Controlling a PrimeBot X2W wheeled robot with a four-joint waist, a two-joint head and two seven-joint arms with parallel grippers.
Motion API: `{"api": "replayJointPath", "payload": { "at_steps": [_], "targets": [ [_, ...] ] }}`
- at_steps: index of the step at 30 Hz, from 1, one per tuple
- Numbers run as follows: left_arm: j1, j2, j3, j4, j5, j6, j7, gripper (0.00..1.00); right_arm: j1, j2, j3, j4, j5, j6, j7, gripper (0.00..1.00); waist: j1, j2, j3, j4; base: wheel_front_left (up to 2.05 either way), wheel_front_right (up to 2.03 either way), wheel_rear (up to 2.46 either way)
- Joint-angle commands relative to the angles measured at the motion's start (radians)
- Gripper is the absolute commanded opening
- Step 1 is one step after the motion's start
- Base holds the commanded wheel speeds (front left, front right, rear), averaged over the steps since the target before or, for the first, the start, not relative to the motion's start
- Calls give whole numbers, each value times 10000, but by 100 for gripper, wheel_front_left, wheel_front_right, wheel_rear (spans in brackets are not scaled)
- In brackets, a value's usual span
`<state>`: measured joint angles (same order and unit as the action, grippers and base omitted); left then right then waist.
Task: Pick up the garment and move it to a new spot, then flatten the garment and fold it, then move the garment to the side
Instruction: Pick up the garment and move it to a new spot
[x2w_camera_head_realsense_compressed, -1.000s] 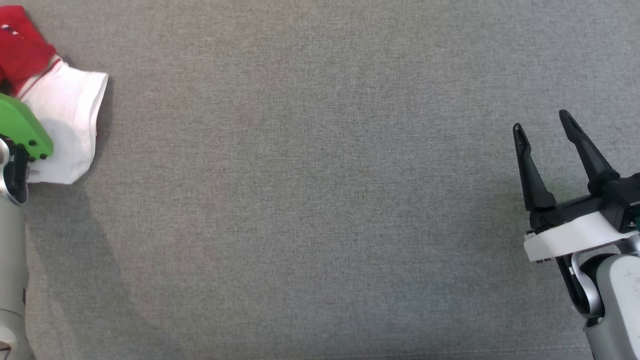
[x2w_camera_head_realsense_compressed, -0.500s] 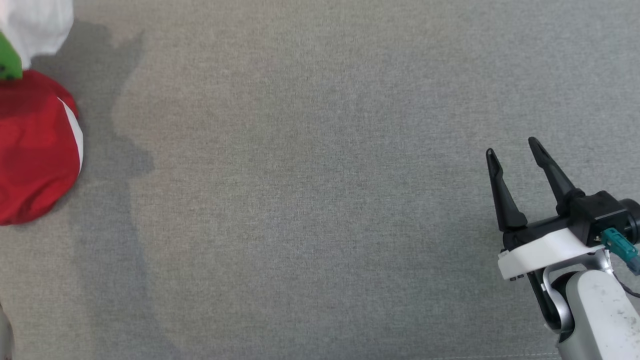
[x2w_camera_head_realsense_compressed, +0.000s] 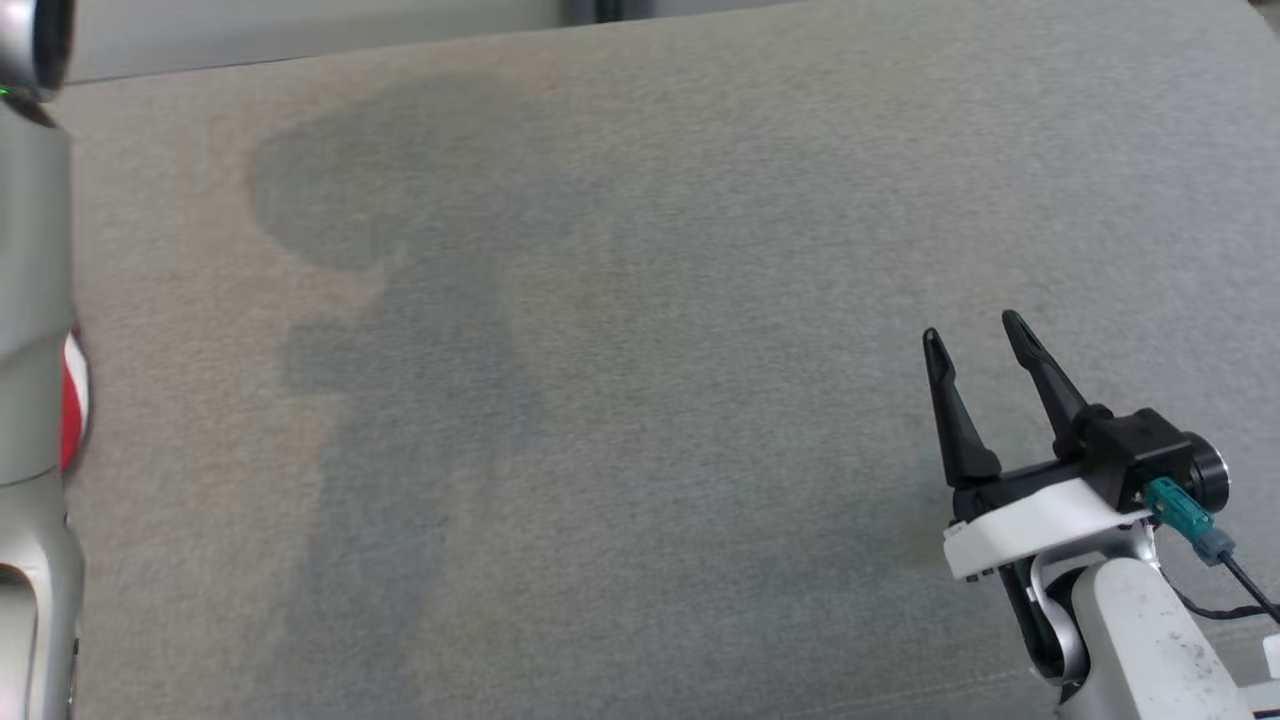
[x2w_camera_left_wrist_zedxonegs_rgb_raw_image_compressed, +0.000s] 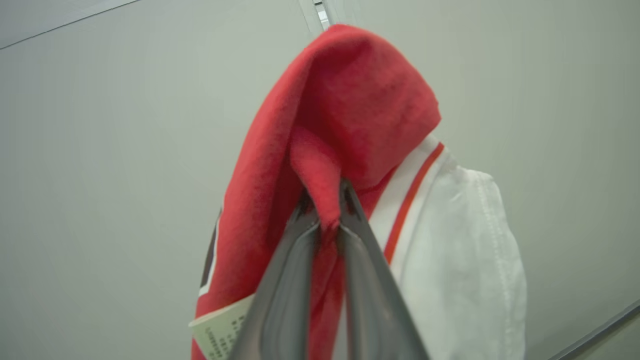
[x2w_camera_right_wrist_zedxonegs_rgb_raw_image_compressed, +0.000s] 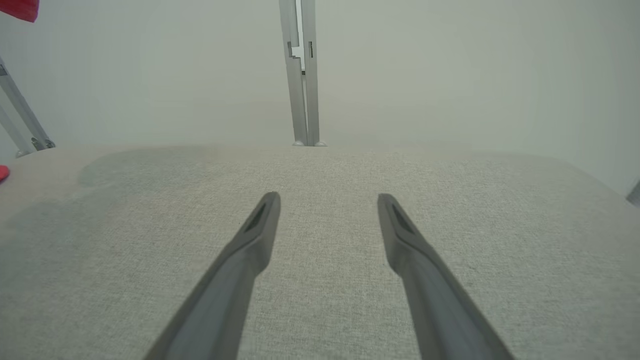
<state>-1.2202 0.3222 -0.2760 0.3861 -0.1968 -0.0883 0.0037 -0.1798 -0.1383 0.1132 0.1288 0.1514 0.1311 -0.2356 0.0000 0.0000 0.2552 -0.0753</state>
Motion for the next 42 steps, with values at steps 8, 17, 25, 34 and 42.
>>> {"api": "replayJointPath", "payload": {
  "at_steps": [8, 17, 25, 34, 42],
  "targets": [
    [515, -851, -910, 186, -76, -78, -67, 0, -354, 465, 186, 479, 90, -6, -277, 100, 0, 0, -213, -2109, 0, 0, 0],
    [2830, -1674, -1330, 1219, -611, 106, -975, 0, -287, 602, 194, 449, 26, -6, -304, 100, 0, 0, -283, -2708, 0, 0, 0],
    [5037, -2275, -1736, 2426, -1159, 106, -1664, 0, -23, 492, 75, 326, -105, -6, -303, 100, 0, 0, -422, -2573, 0, 0, 0],
    [6213, -2627, -3156, 3459, -996, -54, -2138, 100, 114, 468, 148, 404, -87, -6, -303, 100, 0, 0, -707, -2113, 0, 0, 0],
    [6883, -2690, -3648, 3047, -1230, 385, -2622, 100, 403, 468, -79, 379, -144, -6, -303, 100, 0, 0, -1145, -1449, 0, 0, 0]
  ]
}}
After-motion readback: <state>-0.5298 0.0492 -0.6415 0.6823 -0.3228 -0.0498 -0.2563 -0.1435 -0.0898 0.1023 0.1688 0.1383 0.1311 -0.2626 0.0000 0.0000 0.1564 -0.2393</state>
